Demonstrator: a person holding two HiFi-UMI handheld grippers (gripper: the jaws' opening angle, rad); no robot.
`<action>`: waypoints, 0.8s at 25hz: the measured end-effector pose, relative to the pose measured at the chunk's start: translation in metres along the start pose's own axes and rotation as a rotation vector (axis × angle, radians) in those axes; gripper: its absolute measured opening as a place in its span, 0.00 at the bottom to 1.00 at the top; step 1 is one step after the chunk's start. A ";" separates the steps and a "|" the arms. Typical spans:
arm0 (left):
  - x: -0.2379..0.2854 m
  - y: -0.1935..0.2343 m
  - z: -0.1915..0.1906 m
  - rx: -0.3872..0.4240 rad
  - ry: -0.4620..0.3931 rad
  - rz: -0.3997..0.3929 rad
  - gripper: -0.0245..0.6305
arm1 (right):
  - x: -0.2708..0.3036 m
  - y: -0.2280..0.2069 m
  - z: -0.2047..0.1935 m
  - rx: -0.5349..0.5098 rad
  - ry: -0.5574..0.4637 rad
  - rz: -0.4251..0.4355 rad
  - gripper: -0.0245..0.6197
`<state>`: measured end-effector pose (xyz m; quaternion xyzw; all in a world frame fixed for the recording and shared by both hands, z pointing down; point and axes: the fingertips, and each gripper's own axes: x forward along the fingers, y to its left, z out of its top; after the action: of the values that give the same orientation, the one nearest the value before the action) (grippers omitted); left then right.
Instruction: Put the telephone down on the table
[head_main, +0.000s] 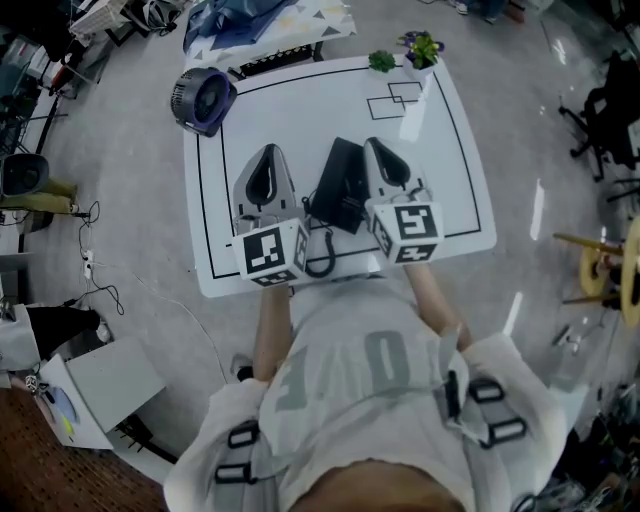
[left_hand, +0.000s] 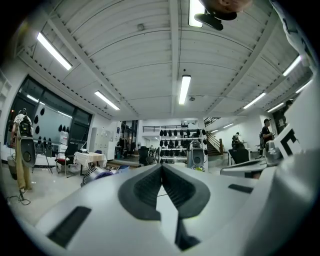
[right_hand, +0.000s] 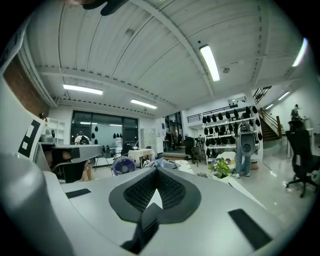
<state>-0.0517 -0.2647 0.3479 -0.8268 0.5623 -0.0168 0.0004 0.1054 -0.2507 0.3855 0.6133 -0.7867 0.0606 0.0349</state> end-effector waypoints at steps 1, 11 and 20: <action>0.000 0.001 -0.001 -0.001 0.001 0.002 0.05 | 0.000 0.002 -0.003 0.003 0.008 0.005 0.05; -0.001 -0.002 -0.006 -0.005 0.013 -0.006 0.05 | 0.003 0.006 -0.014 0.022 0.031 0.016 0.05; 0.002 -0.003 -0.009 -0.012 0.018 -0.014 0.05 | 0.004 0.003 -0.019 0.026 0.044 0.014 0.05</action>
<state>-0.0488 -0.2655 0.3570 -0.8306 0.5564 -0.0208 -0.0100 0.1017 -0.2509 0.4046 0.6066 -0.7893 0.0843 0.0437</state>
